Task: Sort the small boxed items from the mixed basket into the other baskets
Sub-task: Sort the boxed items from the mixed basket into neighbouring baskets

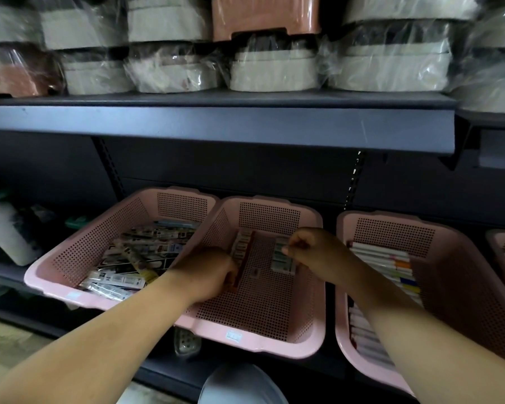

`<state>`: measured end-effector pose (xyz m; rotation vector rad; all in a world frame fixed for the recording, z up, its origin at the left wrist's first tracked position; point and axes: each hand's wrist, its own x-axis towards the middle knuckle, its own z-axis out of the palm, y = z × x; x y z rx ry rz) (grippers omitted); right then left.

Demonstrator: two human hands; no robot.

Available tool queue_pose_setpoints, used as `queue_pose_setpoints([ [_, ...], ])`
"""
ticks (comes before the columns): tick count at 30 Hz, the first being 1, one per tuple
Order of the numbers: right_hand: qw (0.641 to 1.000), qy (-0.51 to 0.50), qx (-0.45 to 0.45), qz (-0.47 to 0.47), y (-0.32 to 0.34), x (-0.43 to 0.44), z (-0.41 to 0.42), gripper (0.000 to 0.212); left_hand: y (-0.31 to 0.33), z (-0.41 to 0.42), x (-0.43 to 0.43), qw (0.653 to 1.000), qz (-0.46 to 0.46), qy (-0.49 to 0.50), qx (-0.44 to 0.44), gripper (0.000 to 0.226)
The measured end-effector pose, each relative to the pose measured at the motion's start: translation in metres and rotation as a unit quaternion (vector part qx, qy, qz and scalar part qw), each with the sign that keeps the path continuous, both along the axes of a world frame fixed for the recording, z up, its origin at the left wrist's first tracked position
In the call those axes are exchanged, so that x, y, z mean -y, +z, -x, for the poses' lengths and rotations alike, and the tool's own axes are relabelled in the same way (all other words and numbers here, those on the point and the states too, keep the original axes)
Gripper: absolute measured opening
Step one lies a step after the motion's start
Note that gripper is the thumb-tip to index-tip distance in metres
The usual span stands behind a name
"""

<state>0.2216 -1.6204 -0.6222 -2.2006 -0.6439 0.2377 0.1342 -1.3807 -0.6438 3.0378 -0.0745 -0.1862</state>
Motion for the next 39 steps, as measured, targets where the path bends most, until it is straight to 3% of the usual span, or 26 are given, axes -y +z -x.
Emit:
queue_pose_setpoints([
  [8,1.000,0.001,0.009,-0.026,0.009,0.011,0.005,0.013,0.013,-0.004,0.001,0.999,0.034,0.006,0.007,0.023],
  [13,0.999,-0.014,0.043,-0.016,0.023,0.035,0.003,0.014,0.040,-0.010,0.035,0.995,0.064,-0.023,0.078,0.010],
  [19,0.994,-0.046,0.100,0.016,0.038,0.098,-0.004,0.018,0.066,-0.037,0.124,0.981,0.073,-0.097,0.152,0.008],
  [24,0.979,-0.118,0.135,0.099,0.050,0.186,0.000,0.010,0.070,-0.061,0.209,0.964,0.121,-0.166,0.167,0.012],
  [28,0.971,-0.186,0.123,0.084,0.046,0.274,0.009,0.015,0.069,-0.077,0.290,0.950,0.125,-0.227,0.173,0.010],
  [32,0.952,-0.272,0.067,0.126,0.037,0.352,0.025,0.019,0.060,-0.085,0.366,0.939,0.141,-0.279,0.144,0.008],
  [36,0.932,-0.330,0.095,0.113,0.028,0.409,0.045,0.017,0.044,-0.086,0.431,0.932,0.153,-0.310,0.112,0.013],
  [39,0.915,-0.347,0.022,0.203,0.020,0.435,0.053,0.017,0.030,-0.089,0.465,0.931,0.163,-0.318,0.082,0.014],
])
